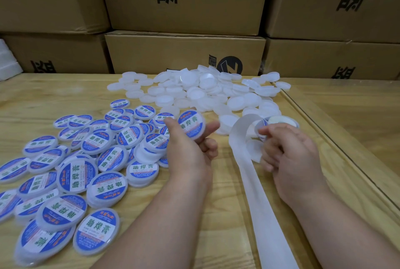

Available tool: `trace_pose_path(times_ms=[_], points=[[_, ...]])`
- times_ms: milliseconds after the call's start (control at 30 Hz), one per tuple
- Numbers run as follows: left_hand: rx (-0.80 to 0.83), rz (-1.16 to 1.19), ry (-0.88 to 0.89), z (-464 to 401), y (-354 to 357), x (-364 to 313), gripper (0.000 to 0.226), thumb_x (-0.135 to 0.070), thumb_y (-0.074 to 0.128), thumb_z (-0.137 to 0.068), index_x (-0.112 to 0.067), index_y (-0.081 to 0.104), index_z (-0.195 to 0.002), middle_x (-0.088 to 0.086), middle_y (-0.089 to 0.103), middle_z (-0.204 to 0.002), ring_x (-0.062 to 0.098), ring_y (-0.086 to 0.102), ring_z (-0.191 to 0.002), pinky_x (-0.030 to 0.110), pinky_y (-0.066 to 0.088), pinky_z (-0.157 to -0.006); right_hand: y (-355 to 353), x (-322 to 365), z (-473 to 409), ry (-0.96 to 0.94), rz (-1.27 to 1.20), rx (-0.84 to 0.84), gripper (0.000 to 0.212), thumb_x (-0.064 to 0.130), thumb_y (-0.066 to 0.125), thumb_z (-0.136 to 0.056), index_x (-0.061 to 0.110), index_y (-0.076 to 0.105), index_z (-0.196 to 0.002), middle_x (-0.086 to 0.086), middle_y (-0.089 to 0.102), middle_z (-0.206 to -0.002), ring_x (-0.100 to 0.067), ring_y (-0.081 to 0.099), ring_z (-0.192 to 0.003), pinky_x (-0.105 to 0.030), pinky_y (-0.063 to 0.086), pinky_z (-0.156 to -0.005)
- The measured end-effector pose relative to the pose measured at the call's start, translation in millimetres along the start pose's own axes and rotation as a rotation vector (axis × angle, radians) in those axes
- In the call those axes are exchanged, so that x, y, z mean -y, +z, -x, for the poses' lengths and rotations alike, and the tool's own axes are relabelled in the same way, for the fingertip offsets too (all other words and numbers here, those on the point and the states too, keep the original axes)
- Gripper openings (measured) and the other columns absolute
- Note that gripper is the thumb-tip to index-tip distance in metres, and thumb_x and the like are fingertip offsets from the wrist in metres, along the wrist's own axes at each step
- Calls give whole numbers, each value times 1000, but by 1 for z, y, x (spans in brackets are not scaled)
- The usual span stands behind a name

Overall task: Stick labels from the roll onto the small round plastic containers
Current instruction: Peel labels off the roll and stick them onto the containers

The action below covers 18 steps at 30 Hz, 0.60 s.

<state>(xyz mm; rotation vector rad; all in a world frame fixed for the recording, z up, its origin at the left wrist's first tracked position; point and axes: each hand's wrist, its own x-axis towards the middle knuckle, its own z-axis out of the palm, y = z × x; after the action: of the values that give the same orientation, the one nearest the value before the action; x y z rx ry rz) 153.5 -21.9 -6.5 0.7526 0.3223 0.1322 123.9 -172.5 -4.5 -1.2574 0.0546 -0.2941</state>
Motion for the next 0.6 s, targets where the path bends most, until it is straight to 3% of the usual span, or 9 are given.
trace_pose_path(times_ms=[67,133,267,367,500,600], points=[[-45,37,-7,-2,-1,1,62,-68,30,-100,-17,52,-74,-4,49,-49,13,33,-35,21,28,-35,-1,0,1,-123,106,-141,20,27,60,-81,21,66,-62,8,35,-48,-12,30,-44,-23,29,-43],[-53,81,-19,-5,-2,2,57,-65,33,-102,-17,47,-73,-5,40,-49,12,30,-37,22,28,-36,-1,0,2,-217,225,-230,23,35,63,-85,24,64,-65,12,41,-48,-9,35,-44,-20,34,-43],[-50,135,7,-8,-1,0,30,-43,45,-106,-15,54,-101,-6,59,-57,9,41,-42,21,36,-39,-2,-5,0,-221,462,-210,19,43,74,-89,30,63,-96,5,50,-49,-4,45,-43,-9,39,-44],[-12,177,14,-6,-2,-2,12,-27,57,-103,-18,58,-112,-5,71,-80,7,52,-50,21,43,-46,-2,-10,-2,-117,614,-176,33,50,75,-84,37,60,-109,7,64,-63,4,60,-58,-15,44,-53],[109,312,-86,-2,-1,-6,44,-13,59,-99,-12,50,-142,-9,76,-108,6,67,-64,20,50,-54,0,-10,-3,-93,648,-185,27,42,69,-88,35,62,-113,32,67,-72,14,61,-66,-7,41,-50],[169,323,-106,0,0,-7,43,-12,58,-100,-12,51,-142,-11,75,-115,7,73,-78,22,52,-60,-1,-8,-2,-97,629,-173,19,27,65,-90,39,57,-103,19,62,-56,4,55,-48,-8,39,-42]])
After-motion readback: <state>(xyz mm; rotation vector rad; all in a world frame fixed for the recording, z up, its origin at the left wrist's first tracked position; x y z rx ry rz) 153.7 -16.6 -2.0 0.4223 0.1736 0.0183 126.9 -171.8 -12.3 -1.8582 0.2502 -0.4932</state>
